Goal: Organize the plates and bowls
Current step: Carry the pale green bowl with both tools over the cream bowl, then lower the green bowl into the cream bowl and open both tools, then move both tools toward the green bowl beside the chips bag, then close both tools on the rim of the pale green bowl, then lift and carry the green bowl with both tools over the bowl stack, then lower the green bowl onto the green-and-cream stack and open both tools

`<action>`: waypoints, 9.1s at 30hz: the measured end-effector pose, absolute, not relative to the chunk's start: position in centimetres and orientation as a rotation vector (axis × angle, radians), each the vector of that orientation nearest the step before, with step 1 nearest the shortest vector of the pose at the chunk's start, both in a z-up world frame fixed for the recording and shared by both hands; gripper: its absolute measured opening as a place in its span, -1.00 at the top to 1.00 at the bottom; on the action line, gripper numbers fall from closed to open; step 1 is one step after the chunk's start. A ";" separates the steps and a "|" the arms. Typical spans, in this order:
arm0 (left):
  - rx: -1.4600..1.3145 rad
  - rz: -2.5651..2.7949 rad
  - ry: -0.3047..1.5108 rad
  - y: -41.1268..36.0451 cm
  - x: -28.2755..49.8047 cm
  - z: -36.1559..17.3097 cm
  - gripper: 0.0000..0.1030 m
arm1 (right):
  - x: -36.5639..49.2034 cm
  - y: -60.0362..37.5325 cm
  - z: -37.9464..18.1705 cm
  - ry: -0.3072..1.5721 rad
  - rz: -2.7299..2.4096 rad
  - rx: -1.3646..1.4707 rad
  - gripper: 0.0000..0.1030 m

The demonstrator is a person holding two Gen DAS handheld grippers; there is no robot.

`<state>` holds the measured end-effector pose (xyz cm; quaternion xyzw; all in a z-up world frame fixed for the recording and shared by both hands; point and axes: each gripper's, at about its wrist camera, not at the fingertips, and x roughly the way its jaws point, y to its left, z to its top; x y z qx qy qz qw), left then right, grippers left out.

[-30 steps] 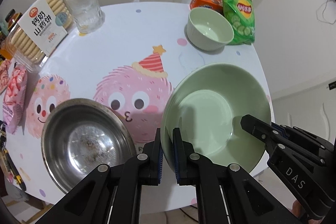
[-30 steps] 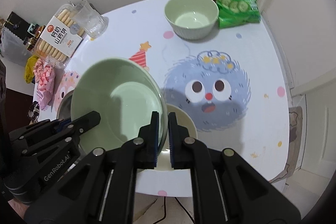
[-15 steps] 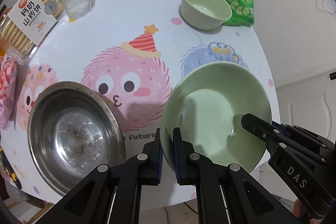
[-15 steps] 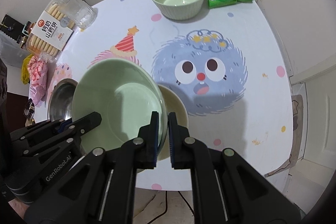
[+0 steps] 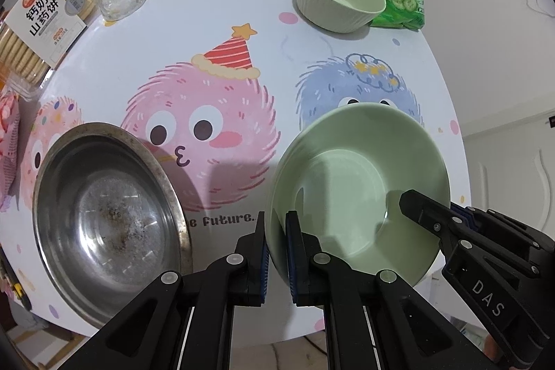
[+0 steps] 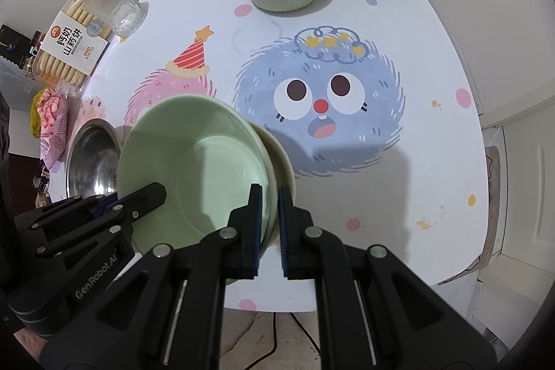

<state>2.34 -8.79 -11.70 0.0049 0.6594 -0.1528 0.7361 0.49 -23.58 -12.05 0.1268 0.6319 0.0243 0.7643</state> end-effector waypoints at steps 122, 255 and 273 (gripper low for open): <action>0.073 -0.256 1.383 -16.3 21.6 -11.9 -0.99 | 18.8 -34.0 -12.7 1.320 -0.064 0.567 -0.99; -0.051 -0.214 1.289 -8.3 2.0 -5.2 0.83 | 2.1 -23.1 -8.4 1.376 0.137 0.373 0.65; -0.009 -0.250 1.335 -9.3 -0.3 -7.3 0.83 | -0.4 -23.0 -9.4 1.410 0.111 0.281 0.64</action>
